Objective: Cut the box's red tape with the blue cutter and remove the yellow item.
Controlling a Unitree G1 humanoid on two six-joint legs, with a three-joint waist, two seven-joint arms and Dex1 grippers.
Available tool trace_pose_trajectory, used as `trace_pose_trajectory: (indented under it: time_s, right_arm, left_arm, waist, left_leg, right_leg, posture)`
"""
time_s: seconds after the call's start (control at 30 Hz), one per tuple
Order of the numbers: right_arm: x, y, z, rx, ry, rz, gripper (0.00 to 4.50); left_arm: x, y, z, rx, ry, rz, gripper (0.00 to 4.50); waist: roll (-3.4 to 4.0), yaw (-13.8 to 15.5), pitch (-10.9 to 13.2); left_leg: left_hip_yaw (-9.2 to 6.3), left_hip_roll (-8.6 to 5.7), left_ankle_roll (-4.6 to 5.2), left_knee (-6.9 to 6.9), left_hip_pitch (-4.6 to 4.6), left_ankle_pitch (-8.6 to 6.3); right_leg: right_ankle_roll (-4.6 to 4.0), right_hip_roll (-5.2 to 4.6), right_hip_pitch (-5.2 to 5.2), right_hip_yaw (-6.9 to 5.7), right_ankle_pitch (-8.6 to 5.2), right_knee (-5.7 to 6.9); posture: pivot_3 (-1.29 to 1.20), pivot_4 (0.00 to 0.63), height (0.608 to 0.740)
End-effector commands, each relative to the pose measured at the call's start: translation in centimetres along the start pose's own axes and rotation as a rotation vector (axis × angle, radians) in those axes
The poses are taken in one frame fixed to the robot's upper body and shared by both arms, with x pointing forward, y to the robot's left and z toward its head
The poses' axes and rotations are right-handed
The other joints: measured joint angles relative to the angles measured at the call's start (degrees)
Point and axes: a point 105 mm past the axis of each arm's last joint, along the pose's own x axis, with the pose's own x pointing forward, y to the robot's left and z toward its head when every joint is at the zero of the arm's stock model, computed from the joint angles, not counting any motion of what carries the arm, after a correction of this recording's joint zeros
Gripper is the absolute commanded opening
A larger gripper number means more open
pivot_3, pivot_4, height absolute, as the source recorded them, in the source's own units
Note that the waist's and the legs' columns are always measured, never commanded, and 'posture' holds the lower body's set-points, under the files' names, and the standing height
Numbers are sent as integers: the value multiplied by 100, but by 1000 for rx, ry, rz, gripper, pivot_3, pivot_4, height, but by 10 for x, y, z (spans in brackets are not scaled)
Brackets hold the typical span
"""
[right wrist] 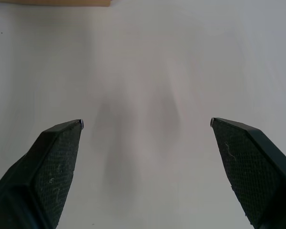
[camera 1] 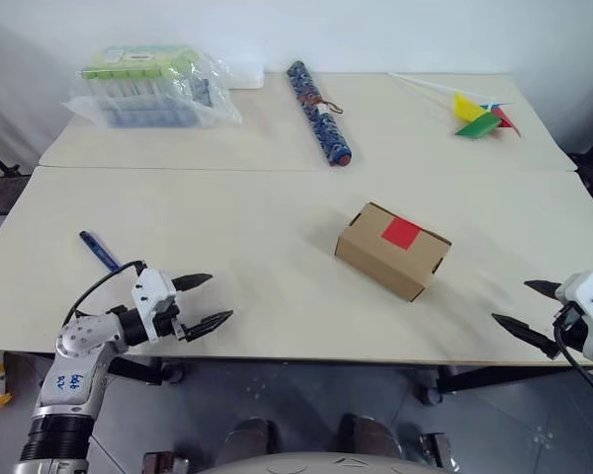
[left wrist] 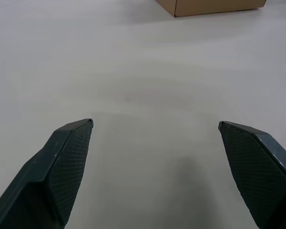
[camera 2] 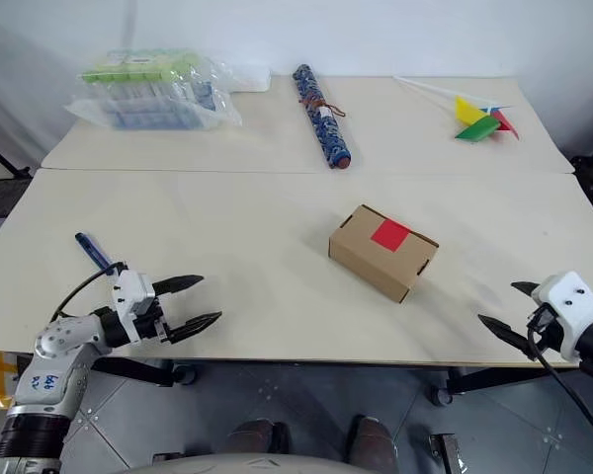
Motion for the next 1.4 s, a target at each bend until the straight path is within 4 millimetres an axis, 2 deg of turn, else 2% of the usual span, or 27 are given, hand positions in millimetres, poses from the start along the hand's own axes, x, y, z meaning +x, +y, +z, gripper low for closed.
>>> trace_pose_trajectory:
  time_s: [0.03, 0.33, 0.43, 0.57, 0.77, 0.8, 0.9, 0.93, 0.97, 1.23, 1.4]
  right_arm:
    - [-7, -10, 13, -22, -37, -54, 4500]
    - [-11, -21, 21, 45, -14, -176, 4500]
    - [-9, -18, 30, 75, -27, -180, 4500]
    - [-5, -13, 38, 66, -43, -213, 3591]
    - [6, -2, 48, 77, -68, -244, 1432]
    - [8, 0, 49, 84, -68, -250, 1213]
    - [17, 8, 55, 93, -80, -250, 86]
    - [19, 9, 56, 98, -80, -257, 0]
    - [21, 10, 57, 108, -81, -269, 0]
    - [40, 18, 53, 125, -16, -301, 0]
    - [55, 27, 60, 125, -16, -263, 0]
  left_arm:
    - [1, 5, 10, 69, -16, 3, 4482]
    - [16, 24, 11, 68, 68, 95, 4482]
    - [29, 27, 19, 63, 38, 28, 4482]
    - [47, 46, 29, 29, -27, 55, 3619]
    - [88, 49, 38, 2, -66, -41, 1684]
    - [94, 50, 41, 5, -76, -42, 1522]
    - [120, 51, 55, 16, -116, -73, 487]
    - [127, 51, 59, 17, -125, -84, 162]
    - [133, 51, 62, 18, -130, -88, 27]
    - [181, 39, 82, 23, -143, -116, 27]
    - [203, 27, 90, 21, -147, -118, 27]
  waist:
    - [0, 0, 0]
    - [-3, 22, 2]
    - [-3, 28, 2]
    - [-4, 22, 2]
    - [-13, 18, 6]
    - [-15, 16, 7]
    - [-25, 24, 13]
    - [-27, 23, 15]
    - [-29, 20, 15]
    - [-37, 10, 20]
    - [-39, 5, 21]
  left_leg:
    - [1, 0, 0, 0, 0, 0]
    - [1, -2, 3, 5, -2, -2]
    - [0, -2, 3, 16, -5, -2]
    - [0, -7, 4, 19, -5, -2]
    - [30, -28, 4, 25, -10, -2]
    - [34, -29, 4, 29, -13, -2]
    - [36, -29, 4, 34, -17, -2]
    - [35, -31, 4, 37, -21, -2]
    - [34, -31, 5, 41, -26, -2]
    - [34, -40, 15, 45, -38, -8]
    - [33, -41, 17, 48, -43, -8]
  right_leg:
    - [0, 0, 0, 0, 0, 0]
    - [2, -1, 0, 3, 2, 1]
    - [2, -2, 0, 4, 2, 8]
    - [2, 0, 0, 5, 2, 11]
    - [4, 0, -1, 4, 3, 13]
    - [4, 0, -2, 3, 3, 13]
    - [4, 0, -2, 2, 3, 14]
    - [5, 0, -3, 1, 3, 15]
    - [5, 0, -6, -1, 3, 15]
    - [18, -3, -11, 0, 10, 11]
    - [19, -4, -14, 0, 11, 11]
  posture:
    - [0, 150, 740]
    - [0, 150, 740]
    - [0, 150, 740]
    - [0, 150, 740]
    - [0, 150, 740]
    - [0, 150, 740]
    - [0, 150, 740]
    - [0, 150, 740]
    - [0, 150, 740]
    - [0, 150, 740]
    - [0, 150, 740]
